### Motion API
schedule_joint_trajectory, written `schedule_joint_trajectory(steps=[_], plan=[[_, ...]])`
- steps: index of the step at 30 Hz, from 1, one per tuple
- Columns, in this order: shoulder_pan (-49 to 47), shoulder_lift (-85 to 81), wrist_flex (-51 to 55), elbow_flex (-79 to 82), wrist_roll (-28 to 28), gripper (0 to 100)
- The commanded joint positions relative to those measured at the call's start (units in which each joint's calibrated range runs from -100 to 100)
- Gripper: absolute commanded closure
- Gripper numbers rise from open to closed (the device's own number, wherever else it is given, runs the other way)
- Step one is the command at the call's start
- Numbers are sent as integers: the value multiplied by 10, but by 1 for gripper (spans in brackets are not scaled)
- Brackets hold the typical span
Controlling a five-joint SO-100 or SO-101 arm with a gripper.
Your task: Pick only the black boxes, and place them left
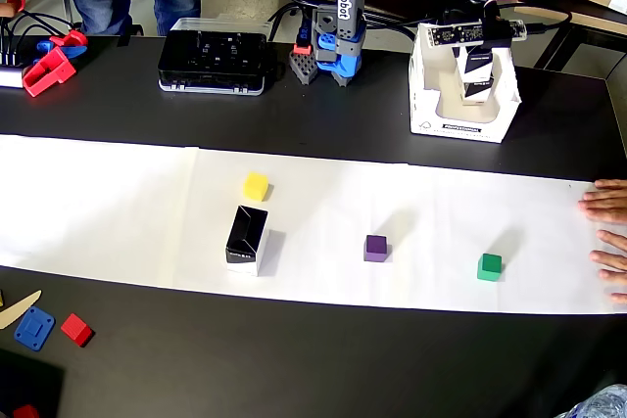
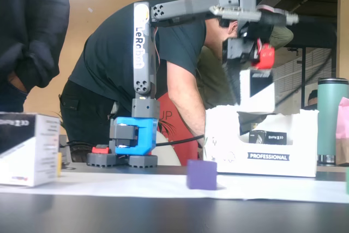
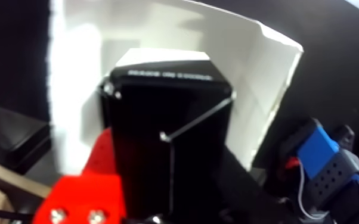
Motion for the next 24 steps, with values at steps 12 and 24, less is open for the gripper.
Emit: schedule_joint_trajectory(steps=[12,24], plan=[[-10,-13,4,61,4,57],[-1,-101,9,55,57,53]])
